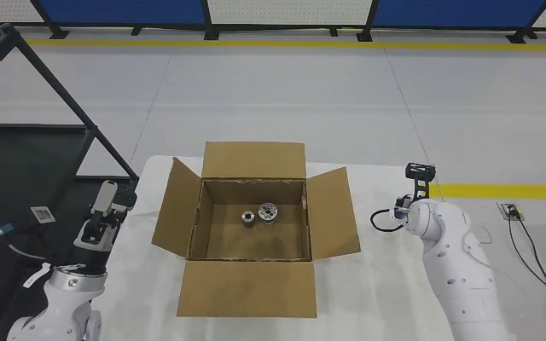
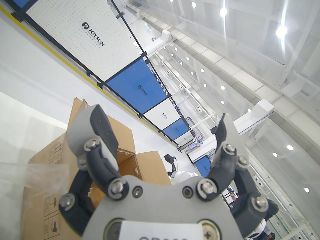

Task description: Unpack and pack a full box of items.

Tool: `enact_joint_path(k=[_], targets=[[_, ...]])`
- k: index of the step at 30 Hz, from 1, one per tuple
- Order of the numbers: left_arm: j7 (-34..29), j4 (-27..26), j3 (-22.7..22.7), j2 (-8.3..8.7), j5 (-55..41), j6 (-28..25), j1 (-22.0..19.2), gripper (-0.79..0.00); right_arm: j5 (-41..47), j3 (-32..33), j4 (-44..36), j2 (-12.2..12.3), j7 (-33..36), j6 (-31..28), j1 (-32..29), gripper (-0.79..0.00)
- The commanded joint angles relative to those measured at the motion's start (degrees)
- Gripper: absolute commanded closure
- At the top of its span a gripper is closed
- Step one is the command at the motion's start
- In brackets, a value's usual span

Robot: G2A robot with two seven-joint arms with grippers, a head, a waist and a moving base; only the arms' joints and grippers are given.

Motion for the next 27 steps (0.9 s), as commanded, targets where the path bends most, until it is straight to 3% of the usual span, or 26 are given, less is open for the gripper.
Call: enact_joint_path(k=[1,8,15,21,27], targets=[[0.00,0.00,0.00,0.00,0.00,0.00,0.00,-0.785,0.14,0.27,-0.21,0.04,-0.01,0.32,-0.01,-0.785],[0.00,0.00,0.00,0.00,0.00,0.00,0.00,-0.785,1.57,2.39,-6.19,0.33,-1.08,1.91,-1.89,-0.785],[0.00,0.00,0.00,0.00,0.00,0.00,0.00,-0.785,5.78,4.66,-29.87,0.56,-3.71,0.78,-11.91,-0.785],[0.19,-0.11,0.01,-0.02,-0.16,-0.05,0.11,-0.785,12.23,4.39,-50.06,0.69,-6.33,-7.12,-21.81,-0.785],[2.30,-1.70,-1.41,-0.12,-0.89,-1.30,1.99,-0.785,14.60,-0.78,-59.28,0.92,-5.78,-17.61,-25.37,-0.785]])
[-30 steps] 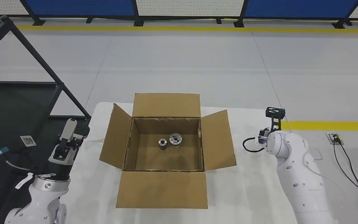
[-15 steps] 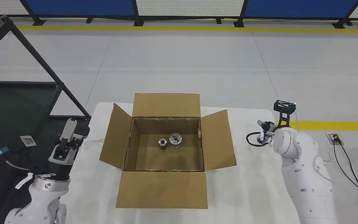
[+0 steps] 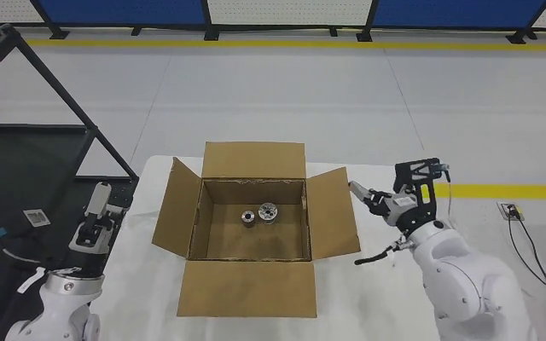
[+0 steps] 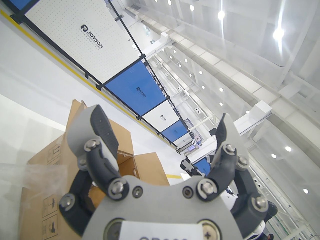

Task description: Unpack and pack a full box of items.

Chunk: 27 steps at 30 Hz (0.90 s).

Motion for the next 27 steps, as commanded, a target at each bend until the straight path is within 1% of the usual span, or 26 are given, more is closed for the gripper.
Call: enact_joint_path(k=[1,4,5,10,13,15,17,19,21,24,27], targets=[[0.92,-0.46,-0.69,-0.04,-0.20,-0.42,0.76,-0.785,-0.16,-2.61,-1.11,0.07,1.50,-3.60,0.25,-0.785],[2.26,-0.85,-2.00,-0.13,-0.92,-1.00,2.20,-0.785,-1.50,-7.18,-0.64,0.01,3.79,-6.68,1.87,-0.785],[2.62,-1.01,-2.46,-0.16,-1.17,-1.20,2.70,-0.785,-2.20,-8.84,0.04,-0.09,4.37,-6.92,2.69,-0.785],[3.98,-1.20,-4.69,-0.27,-2.88,-1.87,4.47,-0.785,-5.14,-18.97,6.59,-1.26,7.00,-5.60,8.99,-0.785],[3.91,-1.51,-5.43,-0.30,-3.43,-2.22,5.21,-0.785,-6.54,-24.50,12.88,-2.37,8.32,-3.46,13.54,-0.785],[3.79,-1.52,-5.90,-0.33,-3.85,-2.46,5.69,-0.785,-7.15,-28.73,20.08,-3.66,8.95,-0.28,18.07,-0.785],[3.17,-1.55,-5.81,-0.35,-4.75,-2.44,6.00,-0.785,-5.72,-31.90,26.93,-5.00,9.17,1.91,22.12,-0.785],[2.59,-1.63,-5.52,-0.35,-4.88,-2.54,6.16,-0.785,-4.67,-34.56,32.81,-6.24,8.57,3.64,25.12,-0.785],[1.77,-1.73,-4.78,-0.34,-4.45,-2.53,6.05,-0.785,-3.76,-37.82,40.88,-8.10,6.95,6.57,29.28,-0.785],[1.44,-1.96,-3.73,-0.36,-3.76,-2.41,5.78,-0.785,-0.39,-41.24,48.49,-10.47,5.17,7.88,32.79,-0.785],[1.06,-1.82,-3.15,-0.35,-3.48,-2.17,5.43,-0.785,1.69,-42.99,52.76,-12.12,4.12,8.74,34.84,-0.785]])
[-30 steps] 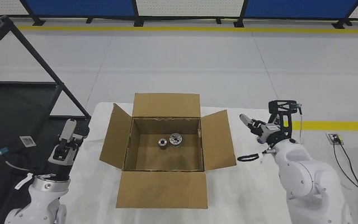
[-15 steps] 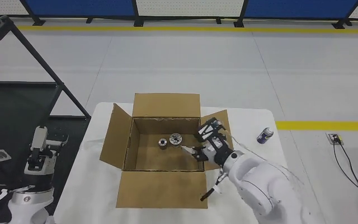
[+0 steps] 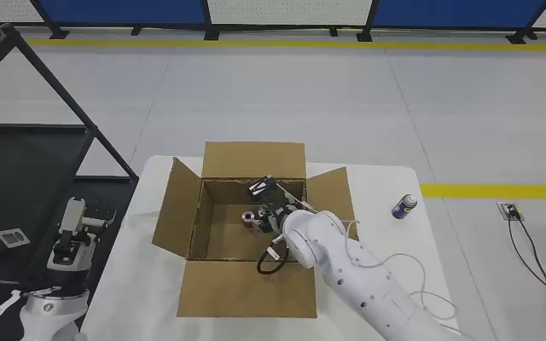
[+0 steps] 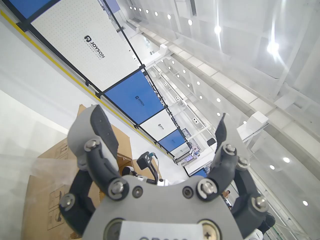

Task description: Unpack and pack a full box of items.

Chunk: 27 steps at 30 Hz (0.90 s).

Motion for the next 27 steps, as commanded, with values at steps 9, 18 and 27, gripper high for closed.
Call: enact_joint_path(k=[9,18,27], targets=[[-0.25,0.09,0.32,0.01,0.10,0.19,-0.12,-0.785,0.38,-1.58,4.13,-1.66,0.10,1.89,2.10,-0.785],[-0.28,-0.51,0.59,0.00,0.19,0.43,-0.28,-0.785,1.61,0.98,4.53,-1.25,-1.65,0.24,0.78,-0.785],[1.15,-0.96,0.56,-0.10,0.58,0.82,-0.42,-0.785,2.28,-0.68,11.08,-3.31,-0.07,-3.03,3.42,-0.785]])
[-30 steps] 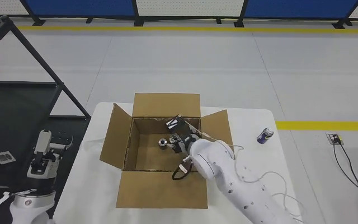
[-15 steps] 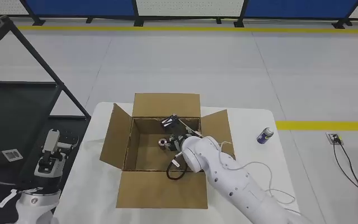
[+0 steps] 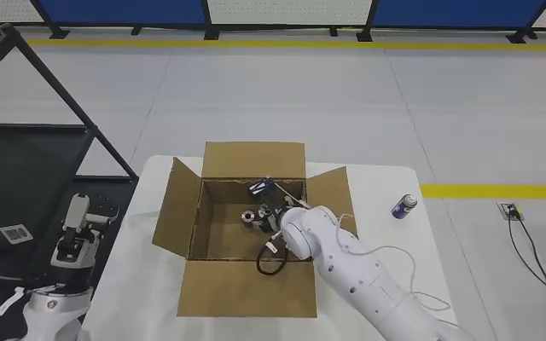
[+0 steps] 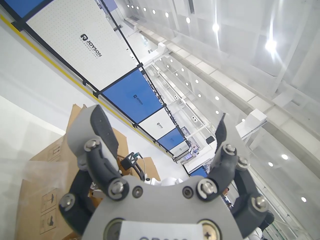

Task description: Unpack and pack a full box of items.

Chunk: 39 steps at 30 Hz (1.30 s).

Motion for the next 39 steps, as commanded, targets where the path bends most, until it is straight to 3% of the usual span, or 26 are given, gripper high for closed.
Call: enact_joint_path(k=[1,12,17,20,22,23,29,32,34,39], targets=[[0.44,0.04,-0.13,-0.04,-0.14,0.08,0.22,-0.785,0.72,-0.61,2.34,-0.75,-0.10,-0.56,1.01,-0.785],[1.37,-0.09,-0.62,-0.16,-0.18,0.02,0.61,-0.785,3.84,-3.67,15.04,-5.46,-2.67,-1.41,6.19,-0.785],[1.55,0.31,-0.81,-0.19,-0.15,-0.04,0.58,-0.785,5.10,-4.55,20.10,-7.49,-3.83,-2.19,7.89,-0.708],[1.48,0.48,-0.81,-0.21,-0.19,0.01,0.51,-0.785,5.71,-4.79,22.74,-8.54,-4.43,-2.64,8.82,-0.613],[1.46,0.53,-0.85,-0.21,-0.13,0.07,0.45,-0.785,5.99,-4.92,24.23,-9.17,-4.72,-3.05,9.35,-0.496],[1.44,0.58,-0.87,-0.21,-0.14,0.07,0.41,-0.785,6.09,-4.99,24.93,-9.46,-4.87,-3.23,9.57,-0.391],[1.39,0.80,-1.00,-0.23,-0.17,0.23,0.14,-0.785,6.16,-5.27,28.27,-10.95,-5.75,-4.22,10.66,-0.265],[1.33,0.84,-0.99,-0.23,-0.02,0.38,0.01,-0.785,5.72,-5.34,29.14,-11.43,-6.11,-4.54,11.02,-0.132],[1.24,0.90,-0.98,-0.23,0.11,0.31,-0.11,-0.785,5.32,-5.27,29.20,-11.55,-6.42,-5.32,11.15,0.000],[1.21,1.06,-0.71,-0.25,0.08,0.45,-0.43,-0.785,4.59,-3.82,28.11,-10.58,-7.18,-8.92,10.94,0.000]])
